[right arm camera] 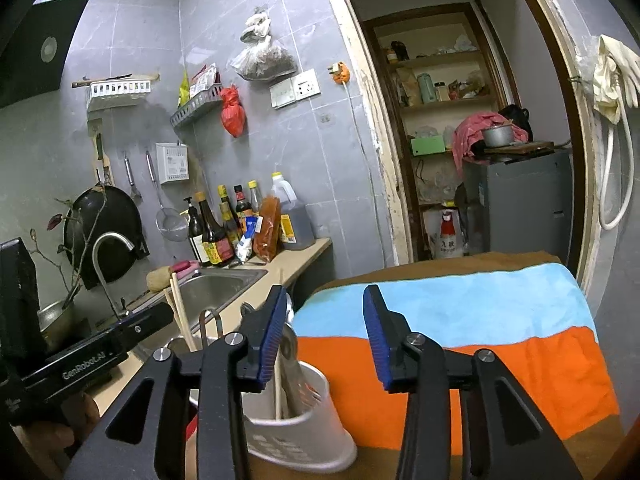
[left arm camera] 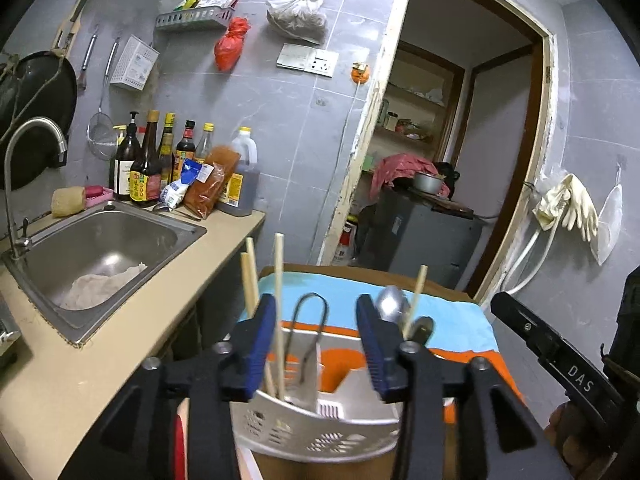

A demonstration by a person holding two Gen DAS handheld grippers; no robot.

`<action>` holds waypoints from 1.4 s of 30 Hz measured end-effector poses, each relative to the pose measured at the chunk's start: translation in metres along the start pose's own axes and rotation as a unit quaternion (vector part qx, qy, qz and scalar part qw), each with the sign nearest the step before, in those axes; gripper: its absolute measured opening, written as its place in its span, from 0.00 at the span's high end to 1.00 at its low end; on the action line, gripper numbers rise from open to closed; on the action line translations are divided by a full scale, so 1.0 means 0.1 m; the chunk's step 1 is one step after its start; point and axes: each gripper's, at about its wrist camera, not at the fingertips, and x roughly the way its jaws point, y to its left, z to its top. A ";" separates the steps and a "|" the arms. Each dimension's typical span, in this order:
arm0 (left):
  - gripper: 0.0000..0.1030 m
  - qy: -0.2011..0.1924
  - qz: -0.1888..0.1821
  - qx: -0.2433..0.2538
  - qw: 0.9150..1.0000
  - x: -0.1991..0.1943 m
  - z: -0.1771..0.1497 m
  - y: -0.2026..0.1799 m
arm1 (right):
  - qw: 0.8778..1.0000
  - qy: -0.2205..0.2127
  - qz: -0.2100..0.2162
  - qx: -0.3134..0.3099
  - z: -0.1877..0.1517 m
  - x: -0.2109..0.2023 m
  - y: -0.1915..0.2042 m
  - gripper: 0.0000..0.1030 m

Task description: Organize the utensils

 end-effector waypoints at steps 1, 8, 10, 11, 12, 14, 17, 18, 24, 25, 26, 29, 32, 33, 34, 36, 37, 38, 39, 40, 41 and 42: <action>0.58 0.001 -0.001 0.001 1.000 -0.03 -0.01 -0.03 | 1.000 0.003 0.000 0.002 0.01 -0.03 -0.03 0.65; 0.28 -0.004 -0.002 0.000 1.000 -0.27 -0.03 -0.28 | 1.000 0.007 -0.008 0.002 0.07 -0.31 -0.27 0.52; 0.19 -0.009 -0.001 -0.001 1.000 -0.37 -0.04 -0.37 | 1.000 0.005 -0.011 -0.003 0.11 -0.43 -0.33 0.47; 0.13 -0.010 0.001 0.001 1.000 -0.41 -0.04 -0.41 | 1.000 0.002 -0.012 -0.005 0.13 -0.49 -0.36 0.42; 0.07 -0.012 0.005 0.003 1.000 -0.45 -0.04 -0.45 | 1.000 -0.001 -0.012 -0.007 0.15 -0.55 -0.38 0.36; 0.01 -0.014 0.012 0.006 1.000 -0.54 -0.05 -0.51 | 1.000 -0.004 -0.012 -0.008 0.20 -0.66 -0.41 0.30; 0.00 -0.008 0.019 -0.003 1.000 -0.64 -0.06 -0.54 | 1.000 -0.005 -0.016 -0.012 0.25 -0.83 -0.47 0.20; 0.00 -0.006 0.021 -0.004 1.000 -0.65 -0.06 -0.54 | 1.000 -0.004 -0.019 -0.013 0.27 -0.88 -0.49 0.16; 0.00 -0.005 0.024 0.020 1.000 -0.90 -0.10 -0.60 | 0.999 -0.004 -0.046 -0.021 0.26 -1.23 -0.49 0.02; 0.00 -0.005 0.022 0.029 0.999 -0.96 -0.12 -0.61 | 0.999 -0.004 -0.050 -0.021 0.25 -1.28 -0.48 0.02; 0.00 -0.003 0.019 0.033 0.999 -1.00 -0.14 -0.61 | 0.998 -0.003 -0.055 -0.021 0.23 -1.34 -0.48 0.02; 0.00 0.000 0.001 0.039 0.999 -1.16 -0.18 -0.59 | 0.997 -0.009 -0.072 -0.024 0.16 -1.55 -0.42 0.02; 0.00 0.005 -0.010 0.049 0.999 -1.31 -0.23 -0.55 | 0.996 -0.012 -0.084 -0.028 0.09 -1.76 -0.34 0.02; 0.00 0.008 -0.013 0.052 0.999 -1.35 -0.25 -0.54 | 0.996 -0.011 -0.089 -0.028 0.07 -1.82 -0.31 0.02; 0.00 0.010 -0.017 0.056 0.998 -1.40 -0.27 -0.52 | 0.995 -0.009 -0.098 -0.028 0.03 -1.91 -0.26 0.02; 0.00 0.012 -0.022 0.062 0.998 -1.49 -0.31 -0.49 | 0.993 -0.010 -0.111 -0.029 -0.02 -2.06 -0.19 0.02; 0.00 0.014 -0.025 0.063 0.998 -1.53 -0.32 -0.47 | 0.993 -0.011 -0.115 -0.027 -0.05 -2.14 -0.15 0.02; 0.00 0.015 -0.029 0.064 0.997 -1.56 -0.33 -0.45 | 0.993 -0.012 -0.118 -0.025 -0.08 -2.21 -0.12 0.02; 0.00 0.016 -0.032 0.064 0.997 -1.60 -0.35 -0.44 | 0.992 -0.014 -0.122 -0.023 -0.11 -2.28 -0.09 0.02; 0.00 0.016 -0.034 0.064 0.997 -1.65 -0.38 -0.42 | 0.992 -0.015 -0.126 -0.022 -0.14 -2.34 -0.06 0.02; 0.00 0.015 -0.036 0.064 0.997 -1.69 -0.40 -0.41 | 0.991 -0.016 -0.129 -0.020 -0.17 -2.40 -0.03 0.02; 0.00 0.015 -0.038 0.065 0.997 -1.73 -0.41 -0.39 | 0.991 -0.015 -0.131 -0.019 -0.19 -2.44 -0.01 0.02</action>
